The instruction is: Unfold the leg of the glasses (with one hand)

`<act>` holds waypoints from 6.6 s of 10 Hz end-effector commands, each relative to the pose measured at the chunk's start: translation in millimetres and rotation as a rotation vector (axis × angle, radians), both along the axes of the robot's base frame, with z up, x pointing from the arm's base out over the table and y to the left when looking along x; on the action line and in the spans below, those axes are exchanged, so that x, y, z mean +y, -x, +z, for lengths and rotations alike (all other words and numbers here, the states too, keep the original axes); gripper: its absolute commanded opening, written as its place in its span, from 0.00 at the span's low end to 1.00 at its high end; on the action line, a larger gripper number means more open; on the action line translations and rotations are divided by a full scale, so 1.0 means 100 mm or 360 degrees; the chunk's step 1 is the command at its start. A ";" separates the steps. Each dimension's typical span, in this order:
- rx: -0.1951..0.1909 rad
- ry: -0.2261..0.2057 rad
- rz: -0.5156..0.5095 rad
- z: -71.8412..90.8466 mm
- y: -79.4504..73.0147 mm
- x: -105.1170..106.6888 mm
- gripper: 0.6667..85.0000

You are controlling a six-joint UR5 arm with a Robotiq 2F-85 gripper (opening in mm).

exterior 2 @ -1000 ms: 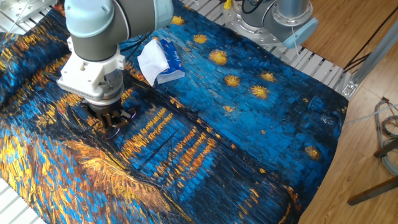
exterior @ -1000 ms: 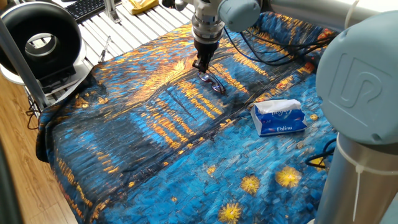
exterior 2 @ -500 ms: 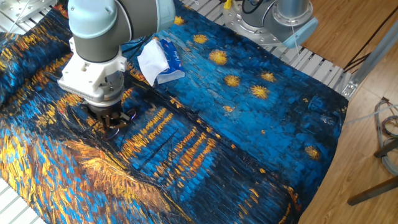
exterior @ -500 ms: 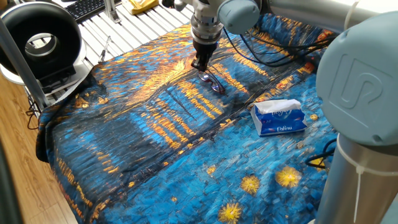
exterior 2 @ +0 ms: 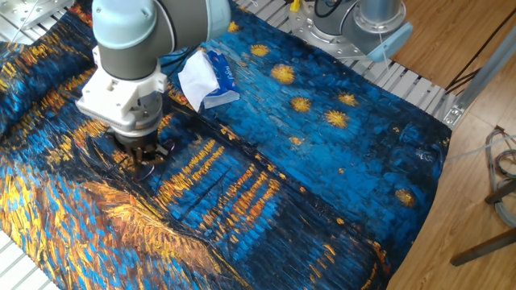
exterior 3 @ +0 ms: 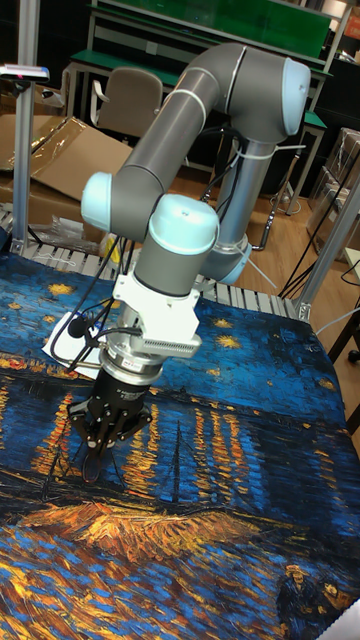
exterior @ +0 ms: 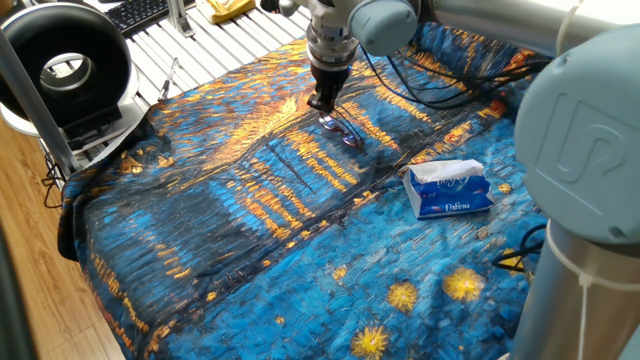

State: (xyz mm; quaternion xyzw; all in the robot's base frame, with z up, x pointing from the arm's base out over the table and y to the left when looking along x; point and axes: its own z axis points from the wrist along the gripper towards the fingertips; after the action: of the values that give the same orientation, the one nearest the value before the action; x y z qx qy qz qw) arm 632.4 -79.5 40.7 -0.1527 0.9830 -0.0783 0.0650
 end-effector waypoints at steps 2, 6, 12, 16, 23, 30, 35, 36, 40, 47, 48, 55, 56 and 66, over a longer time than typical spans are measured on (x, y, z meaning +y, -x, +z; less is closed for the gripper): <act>-0.0001 0.0012 -0.0046 0.19 0.11 0.00 0.00; -0.0007 0.0038 -0.0050 0.37 0.23 -0.02 0.00; -0.0015 0.0070 -0.0017 0.56 0.40 -0.05 0.00; -0.0012 0.0049 -0.0044 0.64 0.56 0.01 0.00; 0.0017 -0.0149 0.0047 0.43 0.35 0.34 0.00; 0.0069 -0.0121 0.0018 0.69 0.49 0.33 0.00; 0.0101 -0.0070 -0.0002 1.21 0.78 0.37 0.00; 0.0109 -0.0069 0.0002 1.26 0.81 0.40 0.00; 0.0064 0.0007 0.0079 1.36 0.73 0.37 0.00; -0.0174 0.0052 0.0240 1.40 0.26 0.43 0.00; -0.0196 0.0049 0.0262 1.38 0.20 0.45 0.00; -0.0294 0.0011 0.0334 1.24 -0.10 0.60 0.00; -0.0308 0.0014 0.0343 1.21 -0.15 0.59 0.00; -0.0409 -0.0015 0.0377 1.14 -0.35 0.63 0.00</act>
State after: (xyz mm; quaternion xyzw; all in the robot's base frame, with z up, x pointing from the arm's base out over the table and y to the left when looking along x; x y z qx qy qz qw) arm 662.7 -18.4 154.2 -0.2587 0.9430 -0.0916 0.1885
